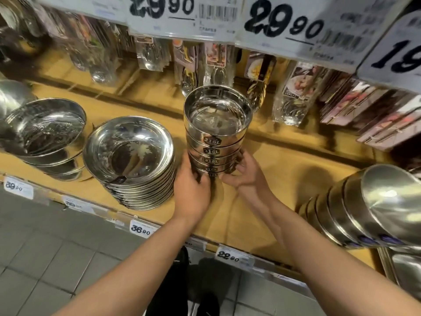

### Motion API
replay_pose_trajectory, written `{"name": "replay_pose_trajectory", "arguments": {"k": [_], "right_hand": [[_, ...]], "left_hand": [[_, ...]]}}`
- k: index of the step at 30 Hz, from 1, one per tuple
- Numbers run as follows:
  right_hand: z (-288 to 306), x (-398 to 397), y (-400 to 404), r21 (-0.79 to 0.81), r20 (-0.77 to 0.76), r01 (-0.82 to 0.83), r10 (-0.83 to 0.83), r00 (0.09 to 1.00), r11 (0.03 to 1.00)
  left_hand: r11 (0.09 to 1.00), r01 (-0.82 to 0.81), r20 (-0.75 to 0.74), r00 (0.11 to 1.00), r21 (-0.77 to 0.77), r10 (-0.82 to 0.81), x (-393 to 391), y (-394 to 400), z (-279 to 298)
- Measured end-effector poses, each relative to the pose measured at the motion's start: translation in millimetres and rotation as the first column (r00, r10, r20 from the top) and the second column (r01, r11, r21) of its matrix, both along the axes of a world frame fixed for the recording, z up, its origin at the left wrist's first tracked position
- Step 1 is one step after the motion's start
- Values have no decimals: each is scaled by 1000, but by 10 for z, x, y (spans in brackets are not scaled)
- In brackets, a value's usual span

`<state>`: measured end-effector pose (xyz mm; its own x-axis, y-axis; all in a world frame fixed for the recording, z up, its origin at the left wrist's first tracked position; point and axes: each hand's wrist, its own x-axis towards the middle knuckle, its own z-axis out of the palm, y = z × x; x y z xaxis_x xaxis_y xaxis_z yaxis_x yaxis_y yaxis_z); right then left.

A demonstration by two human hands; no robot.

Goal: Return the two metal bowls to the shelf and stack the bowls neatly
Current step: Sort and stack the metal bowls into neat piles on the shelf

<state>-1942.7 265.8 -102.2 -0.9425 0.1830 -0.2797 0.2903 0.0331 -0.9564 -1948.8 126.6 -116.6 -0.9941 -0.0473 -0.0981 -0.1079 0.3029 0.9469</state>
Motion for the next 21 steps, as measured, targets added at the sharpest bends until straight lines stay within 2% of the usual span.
{"name": "replay_pose_trajectory", "arguments": {"k": [4, 9, 12, 17, 19, 21], "right_hand": [[-3, 372, 38, 21, 160, 47, -50, 986, 999], [29, 1264, 201, 18, 200, 94, -96, 975, 995], [60, 1764, 332, -21, 213, 195, -186, 959, 981], [116, 2286, 673, -35, 146, 412, -403, 903, 910], [135, 2367, 839, -81, 122, 491, -480, 869, 867], [138, 2368, 979, -51, 96, 533, -527, 844, 844]], "left_hand": [[999, 43, -4, 999, -29, -43, 219, -26, 15], [991, 104, 59, 993, -82, -100, 688, 37, 22], [973, 229, 46, 973, -34, -227, 841, 208, 90], [853, 518, 55, 855, -63, -515, 924, 627, 193], [800, 598, 60, 801, -40, -595, 920, 805, 214], [749, 662, 41, 749, -29, -661, 905, 971, 265]]}}
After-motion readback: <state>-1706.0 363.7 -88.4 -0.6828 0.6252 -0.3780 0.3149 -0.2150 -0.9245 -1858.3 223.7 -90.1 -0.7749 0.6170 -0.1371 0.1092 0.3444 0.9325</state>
